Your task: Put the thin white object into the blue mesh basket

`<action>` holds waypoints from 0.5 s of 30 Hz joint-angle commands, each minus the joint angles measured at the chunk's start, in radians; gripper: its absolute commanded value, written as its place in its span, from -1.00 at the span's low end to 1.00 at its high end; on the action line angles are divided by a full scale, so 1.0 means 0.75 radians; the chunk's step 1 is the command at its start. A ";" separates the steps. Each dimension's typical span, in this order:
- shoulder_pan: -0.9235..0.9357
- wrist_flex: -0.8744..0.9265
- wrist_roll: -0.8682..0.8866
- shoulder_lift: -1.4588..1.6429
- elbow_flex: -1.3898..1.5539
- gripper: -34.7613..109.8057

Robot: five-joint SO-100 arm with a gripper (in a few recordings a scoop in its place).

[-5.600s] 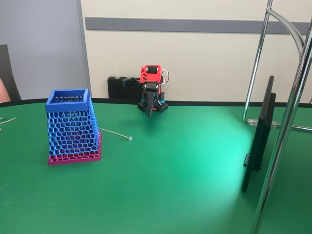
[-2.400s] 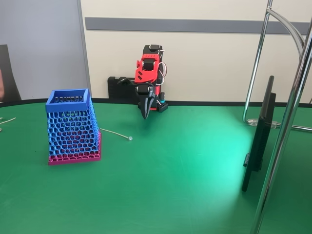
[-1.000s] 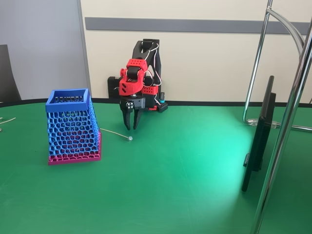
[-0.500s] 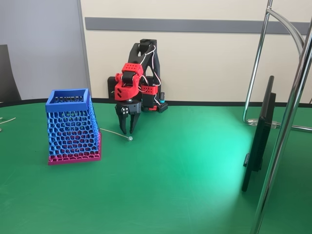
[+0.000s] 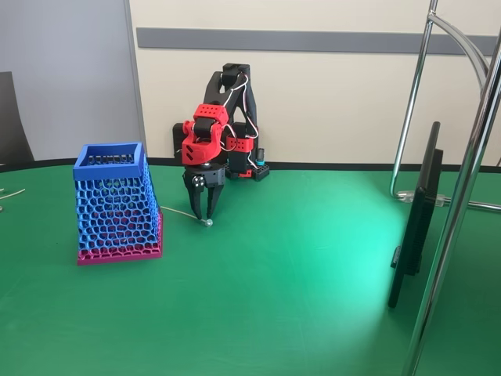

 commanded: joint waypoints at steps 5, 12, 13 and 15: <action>-0.010 0.004 0.016 -0.029 -0.067 -0.32; -0.012 0.006 0.010 -0.072 -0.092 -0.32; -0.012 0.008 0.010 -0.078 -0.096 -0.33; -0.012 0.012 0.010 -0.088 -0.106 -0.33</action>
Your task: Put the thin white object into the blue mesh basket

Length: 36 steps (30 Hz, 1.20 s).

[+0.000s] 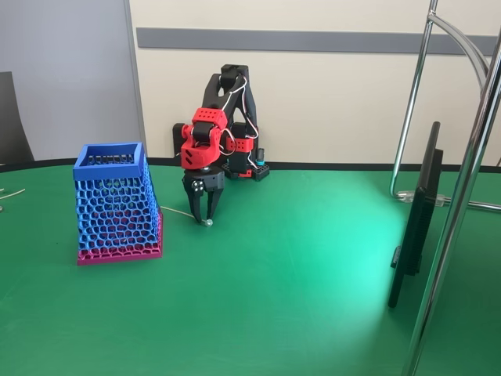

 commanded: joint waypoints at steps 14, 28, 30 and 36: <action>-0.010 0.055 -0.016 -0.049 -0.104 -0.42; -0.043 0.110 -0.067 0.000 -0.125 -0.50; -0.059 0.131 -0.072 0.031 -0.127 -0.51; -0.123 0.184 -0.100 0.131 -0.164 -0.51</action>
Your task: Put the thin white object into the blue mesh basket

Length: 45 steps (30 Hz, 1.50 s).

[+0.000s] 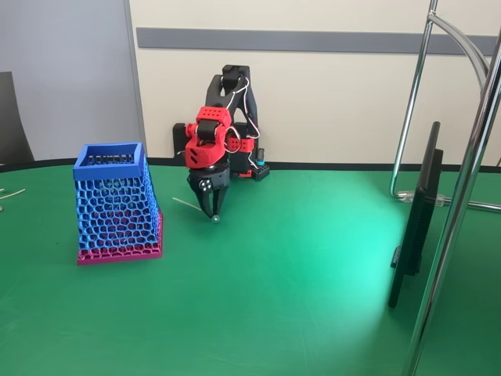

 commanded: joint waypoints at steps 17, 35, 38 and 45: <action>-0.231 -0.033 -0.487 0.323 -0.395 -0.51; 0.025 -0.618 -0.517 0.579 -0.452 -0.51; 0.121 -0.663 -0.350 0.565 -0.483 -0.51; 0.288 -0.593 0.133 0.440 -0.626 -0.51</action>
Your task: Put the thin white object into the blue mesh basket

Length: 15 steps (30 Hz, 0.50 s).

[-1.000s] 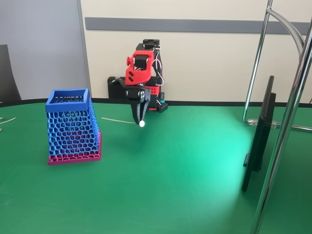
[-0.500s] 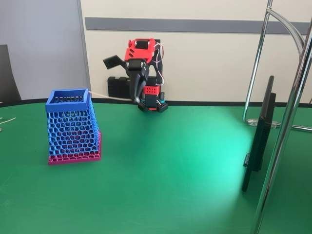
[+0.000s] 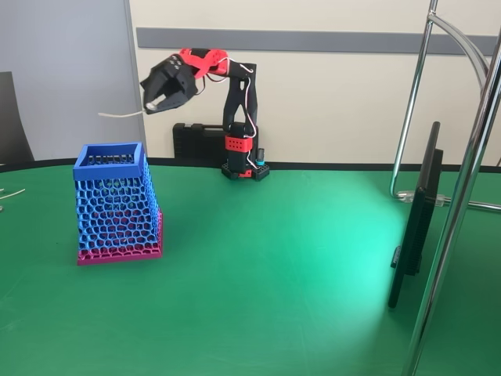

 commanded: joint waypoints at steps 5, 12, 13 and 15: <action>0.086 0.035 0.427 -0.133 -0.141 -0.51; 0.119 0.022 0.562 -0.233 -0.182 -0.51; 0.127 0.022 0.569 -0.237 -0.184 -0.51; 0.145 0.022 0.565 -0.245 -0.184 -0.50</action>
